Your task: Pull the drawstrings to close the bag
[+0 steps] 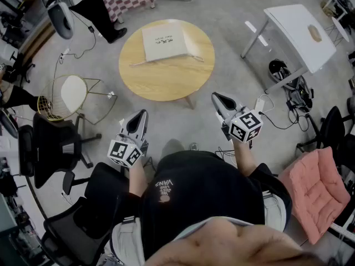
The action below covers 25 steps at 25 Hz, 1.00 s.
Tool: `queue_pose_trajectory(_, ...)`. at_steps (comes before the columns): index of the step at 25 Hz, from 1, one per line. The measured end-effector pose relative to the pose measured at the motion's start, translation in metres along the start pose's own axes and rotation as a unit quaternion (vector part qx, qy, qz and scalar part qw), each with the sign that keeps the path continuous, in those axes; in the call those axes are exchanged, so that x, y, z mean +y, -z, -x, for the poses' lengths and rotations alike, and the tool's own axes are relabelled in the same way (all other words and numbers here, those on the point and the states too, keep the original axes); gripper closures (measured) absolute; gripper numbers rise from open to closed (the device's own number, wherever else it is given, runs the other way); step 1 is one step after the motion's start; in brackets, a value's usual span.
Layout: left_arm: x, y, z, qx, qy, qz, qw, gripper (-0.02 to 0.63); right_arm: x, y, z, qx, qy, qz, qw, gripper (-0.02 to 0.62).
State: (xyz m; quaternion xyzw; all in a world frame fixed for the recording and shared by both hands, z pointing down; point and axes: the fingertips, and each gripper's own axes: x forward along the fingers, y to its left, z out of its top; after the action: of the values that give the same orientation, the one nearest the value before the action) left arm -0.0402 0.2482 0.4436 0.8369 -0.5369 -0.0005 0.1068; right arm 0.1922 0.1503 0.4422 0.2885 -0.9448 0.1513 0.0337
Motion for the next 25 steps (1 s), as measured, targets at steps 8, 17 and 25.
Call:
queue_pose_trajectory(8, -0.002, 0.003, -0.009, 0.000, 0.003, 0.005, 1.0000, 0.595, -0.006, 0.003, -0.002, -0.010, -0.016, -0.030, 0.999, 0.597)
queue_pose_trajectory(17, 0.034, 0.000, -0.036, 0.000, 0.022, 0.009, 0.9997, 0.595, -0.025, -0.001, -0.034, -0.016, 0.010, -0.043, 0.999, 0.597)
queue_pose_trajectory(25, 0.089, -0.003, -0.082, 0.013, 0.049, 0.018, 0.9985, 0.595, -0.048, -0.009, -0.089, -0.018, 0.037, -0.048, 0.998, 0.597)
